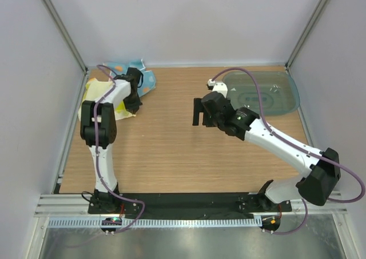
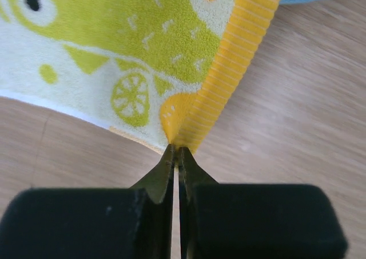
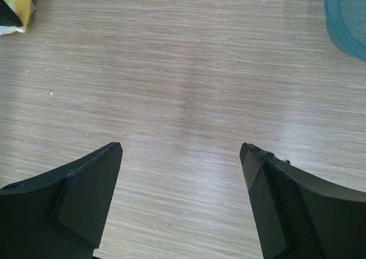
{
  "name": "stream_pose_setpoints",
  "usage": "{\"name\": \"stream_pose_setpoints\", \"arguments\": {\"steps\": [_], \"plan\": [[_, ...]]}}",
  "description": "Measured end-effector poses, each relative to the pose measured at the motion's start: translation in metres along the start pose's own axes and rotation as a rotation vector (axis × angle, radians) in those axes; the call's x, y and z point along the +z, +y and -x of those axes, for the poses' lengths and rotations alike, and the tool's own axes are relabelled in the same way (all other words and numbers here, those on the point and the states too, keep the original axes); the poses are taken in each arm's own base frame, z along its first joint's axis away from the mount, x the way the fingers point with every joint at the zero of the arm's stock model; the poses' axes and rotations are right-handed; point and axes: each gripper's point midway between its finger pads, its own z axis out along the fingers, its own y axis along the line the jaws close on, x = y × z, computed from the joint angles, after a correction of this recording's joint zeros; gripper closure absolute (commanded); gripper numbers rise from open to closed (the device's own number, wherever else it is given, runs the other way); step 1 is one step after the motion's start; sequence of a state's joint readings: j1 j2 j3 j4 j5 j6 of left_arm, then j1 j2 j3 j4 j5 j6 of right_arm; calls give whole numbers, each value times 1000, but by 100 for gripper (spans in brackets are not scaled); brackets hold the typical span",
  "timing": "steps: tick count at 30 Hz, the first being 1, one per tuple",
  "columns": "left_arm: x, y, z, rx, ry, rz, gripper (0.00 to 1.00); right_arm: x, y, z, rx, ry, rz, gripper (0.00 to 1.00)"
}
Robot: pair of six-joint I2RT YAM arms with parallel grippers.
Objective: Roll the towels
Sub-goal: Grab a towel with the left arm, then move the towel to the center of the board
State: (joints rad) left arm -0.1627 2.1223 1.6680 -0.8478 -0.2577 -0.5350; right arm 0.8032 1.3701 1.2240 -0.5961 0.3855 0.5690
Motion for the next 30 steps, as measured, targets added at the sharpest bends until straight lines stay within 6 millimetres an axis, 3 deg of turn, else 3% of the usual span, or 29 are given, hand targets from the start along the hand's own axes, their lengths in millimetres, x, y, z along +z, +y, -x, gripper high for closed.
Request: {"name": "stream_pose_setpoints", "arguments": {"steps": [2,4,7,9,12,13,14,16,19,21,22,25,27,30], "plan": [[-21,2,6,12,-14,-6,100,-6,-4,2,-7,-9,-9,7],[-56,3,20,22,-60,-24,100,-13,-9,6,-11,-21,-16,6],[-132,-4,46,37,-203,-90,100,-32,-16,18,-3,-60,-22,5],[-186,-13,49,63,-299,-146,100,-48,-21,29,11,-98,-25,5],[-259,-41,14,172,-391,-251,100,-74,-32,42,36,-149,-28,5],[-272,-46,-2,209,-393,-269,100,-82,-36,45,45,-165,-31,5],[-280,-64,-24,271,-383,-302,100,-88,-40,45,50,-173,-35,5],[-279,-85,-67,366,-332,-327,99,-101,-50,45,71,-186,-48,4],[-252,-118,-140,519,-204,-327,95,-111,-64,39,96,-190,-80,3],[-231,-138,-184,618,-123,-308,79,-110,-74,29,103,-178,-113,3],[-225,-148,-201,660,-97,-293,57,-108,-79,22,100,-164,-133,2],[-210,-181,-238,757,-73,-257,29,-102,-96,2,71,-106,-219,1],[-200,-182,-244,771,-82,-201,25,-103,-109,-6,65,-83,-272,0],[-201,-171,-239,754,-91,-177,23,-100,-110,-7,64,-81,-286,0]]}}
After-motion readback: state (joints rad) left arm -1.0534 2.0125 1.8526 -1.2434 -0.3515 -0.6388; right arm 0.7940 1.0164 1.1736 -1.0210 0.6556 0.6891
